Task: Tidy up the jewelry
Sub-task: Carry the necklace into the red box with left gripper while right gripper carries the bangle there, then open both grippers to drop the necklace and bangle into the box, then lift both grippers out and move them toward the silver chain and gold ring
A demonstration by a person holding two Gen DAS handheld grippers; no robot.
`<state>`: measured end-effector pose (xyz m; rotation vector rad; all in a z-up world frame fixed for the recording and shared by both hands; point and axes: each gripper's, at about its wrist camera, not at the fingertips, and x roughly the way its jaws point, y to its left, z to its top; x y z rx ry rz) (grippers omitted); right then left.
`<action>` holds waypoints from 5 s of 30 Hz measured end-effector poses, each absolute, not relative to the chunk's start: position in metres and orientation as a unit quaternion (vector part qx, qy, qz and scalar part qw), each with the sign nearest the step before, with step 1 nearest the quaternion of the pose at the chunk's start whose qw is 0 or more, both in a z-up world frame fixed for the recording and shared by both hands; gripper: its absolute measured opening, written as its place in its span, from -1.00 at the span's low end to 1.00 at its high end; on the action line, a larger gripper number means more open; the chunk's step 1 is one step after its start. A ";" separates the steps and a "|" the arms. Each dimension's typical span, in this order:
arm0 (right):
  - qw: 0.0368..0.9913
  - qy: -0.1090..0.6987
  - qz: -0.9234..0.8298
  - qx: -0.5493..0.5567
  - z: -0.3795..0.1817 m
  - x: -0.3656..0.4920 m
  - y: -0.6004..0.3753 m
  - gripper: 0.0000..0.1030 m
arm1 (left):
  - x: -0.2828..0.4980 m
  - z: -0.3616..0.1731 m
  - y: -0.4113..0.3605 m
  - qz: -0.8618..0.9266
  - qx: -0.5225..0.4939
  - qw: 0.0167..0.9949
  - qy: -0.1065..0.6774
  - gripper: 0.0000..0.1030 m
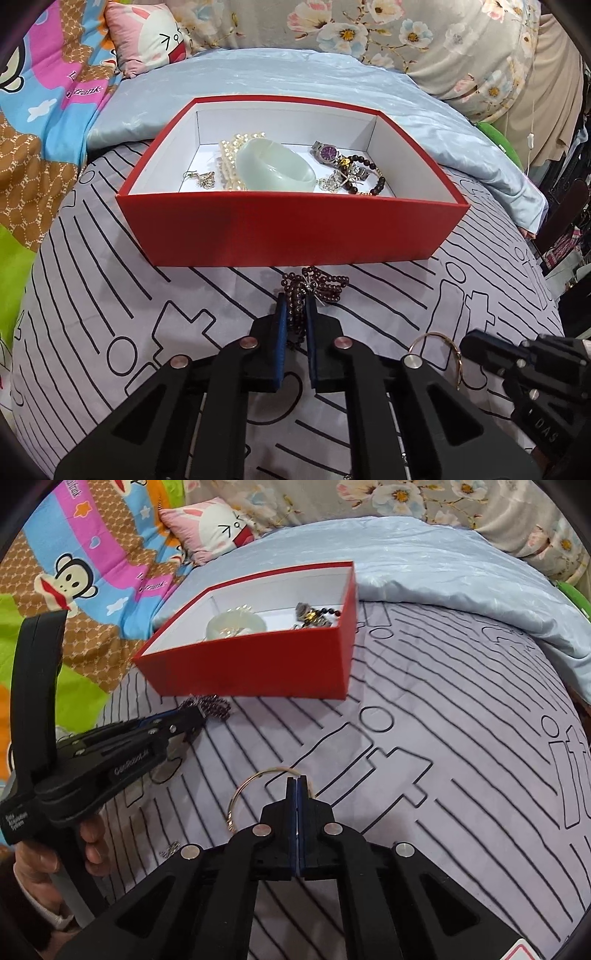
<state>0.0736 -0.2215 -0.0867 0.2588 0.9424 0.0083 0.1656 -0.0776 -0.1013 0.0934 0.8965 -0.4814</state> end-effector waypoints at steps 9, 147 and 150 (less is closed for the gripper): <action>0.879 0.463 0.052 0.104 -0.091 0.079 -0.186 -0.69 | 0.162 -0.094 -0.070 -0.225 0.036 0.875 0.426 -0.84; 0.890 0.445 0.012 0.099 -0.089 0.027 -0.184 -0.37 | 0.064 -0.082 -0.016 -0.157 0.052 0.885 0.435 0.07; 0.889 0.448 0.006 0.095 -0.094 0.030 -0.182 -0.37 | 0.059 -0.085 -0.015 -0.158 0.060 0.884 0.436 0.07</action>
